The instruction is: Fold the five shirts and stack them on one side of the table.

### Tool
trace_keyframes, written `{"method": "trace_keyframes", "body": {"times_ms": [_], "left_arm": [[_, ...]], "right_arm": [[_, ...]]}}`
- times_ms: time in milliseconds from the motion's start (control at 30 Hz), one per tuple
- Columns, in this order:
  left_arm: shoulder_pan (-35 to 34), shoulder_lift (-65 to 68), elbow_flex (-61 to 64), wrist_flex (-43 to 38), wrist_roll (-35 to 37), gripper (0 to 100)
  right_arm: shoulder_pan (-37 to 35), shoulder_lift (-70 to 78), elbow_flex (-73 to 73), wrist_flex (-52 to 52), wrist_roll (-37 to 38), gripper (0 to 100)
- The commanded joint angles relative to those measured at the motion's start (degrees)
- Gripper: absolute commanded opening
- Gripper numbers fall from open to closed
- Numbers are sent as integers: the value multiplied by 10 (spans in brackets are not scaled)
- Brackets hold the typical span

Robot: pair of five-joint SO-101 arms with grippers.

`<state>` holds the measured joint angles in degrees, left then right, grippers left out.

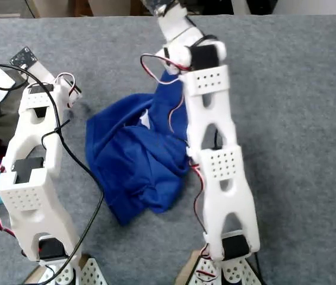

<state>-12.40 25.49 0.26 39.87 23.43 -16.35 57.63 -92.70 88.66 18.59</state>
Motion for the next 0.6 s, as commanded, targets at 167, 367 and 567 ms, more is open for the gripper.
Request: {"method": "trace_keyframes", "body": {"times_ms": [167, 367, 567], "left_arm": [[-6, -7, -29, 4, 3, 158], [-3, -9, -30, 10, 5, 216], [9, -3, -105, 128, 45, 343]], "right_arm": [[66, -230, -27, 70, 2, 4], [158, -286, -20, 136, 5, 4], [248, -197, 47, 131, 6, 4]]}}
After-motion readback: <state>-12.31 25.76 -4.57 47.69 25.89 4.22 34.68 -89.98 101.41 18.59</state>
